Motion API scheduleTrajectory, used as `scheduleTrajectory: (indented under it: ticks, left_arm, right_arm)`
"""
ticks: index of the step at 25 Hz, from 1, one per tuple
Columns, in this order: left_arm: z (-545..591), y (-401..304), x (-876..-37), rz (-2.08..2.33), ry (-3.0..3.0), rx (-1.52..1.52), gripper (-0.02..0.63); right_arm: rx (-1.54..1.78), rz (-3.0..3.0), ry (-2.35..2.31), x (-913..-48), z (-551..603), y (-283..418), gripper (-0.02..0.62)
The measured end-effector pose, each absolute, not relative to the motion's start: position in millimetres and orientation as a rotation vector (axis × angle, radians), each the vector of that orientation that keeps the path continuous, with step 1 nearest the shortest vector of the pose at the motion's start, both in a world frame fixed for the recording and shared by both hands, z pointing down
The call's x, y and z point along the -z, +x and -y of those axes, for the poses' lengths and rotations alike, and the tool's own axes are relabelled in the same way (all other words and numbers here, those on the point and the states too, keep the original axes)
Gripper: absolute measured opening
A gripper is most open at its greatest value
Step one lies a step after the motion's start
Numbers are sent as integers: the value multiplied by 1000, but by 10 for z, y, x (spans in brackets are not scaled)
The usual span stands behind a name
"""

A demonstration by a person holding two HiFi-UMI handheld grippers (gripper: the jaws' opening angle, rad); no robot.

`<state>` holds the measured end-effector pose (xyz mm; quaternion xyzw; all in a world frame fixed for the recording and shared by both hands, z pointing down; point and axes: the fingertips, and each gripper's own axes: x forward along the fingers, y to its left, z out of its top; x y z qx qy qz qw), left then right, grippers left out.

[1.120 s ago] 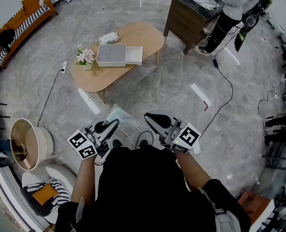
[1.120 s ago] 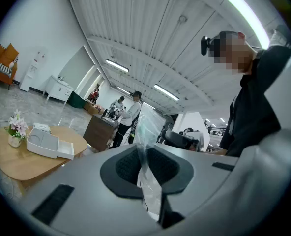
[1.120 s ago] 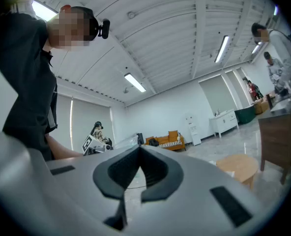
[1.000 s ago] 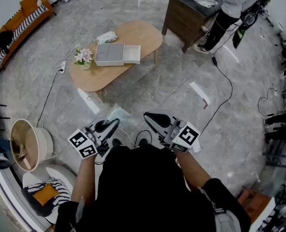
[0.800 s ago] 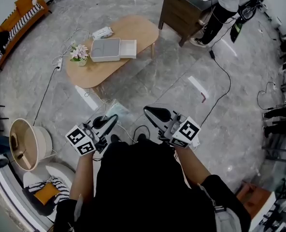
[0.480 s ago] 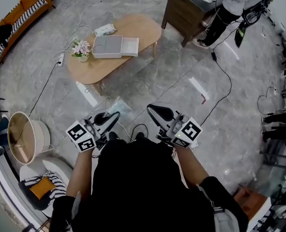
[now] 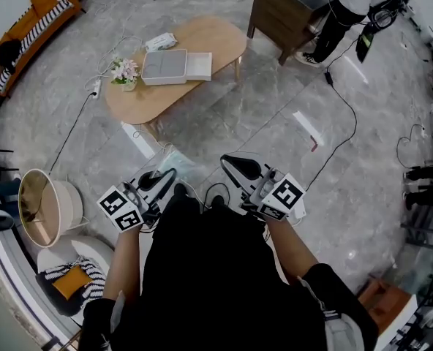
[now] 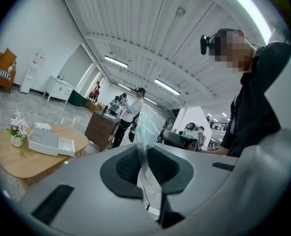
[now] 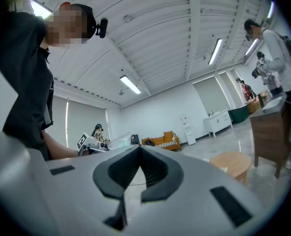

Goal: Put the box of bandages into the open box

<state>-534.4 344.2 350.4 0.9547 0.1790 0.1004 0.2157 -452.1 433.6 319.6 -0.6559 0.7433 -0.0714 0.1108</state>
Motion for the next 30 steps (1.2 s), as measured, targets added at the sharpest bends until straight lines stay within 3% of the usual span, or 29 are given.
scheduleTrajectory:
  ticks: [16,30]
  left_arm:
    - [-3157,-4594,-3658,-626,2564,-277,40]
    - [-1974,-3436,-3538,-710,2506,-200,40]
  right_arm:
    - [295,-1984,-2123,-3386,-4268,-3879,11]
    - [289,-2008,-2244,-3168,-3070,-2853,11]
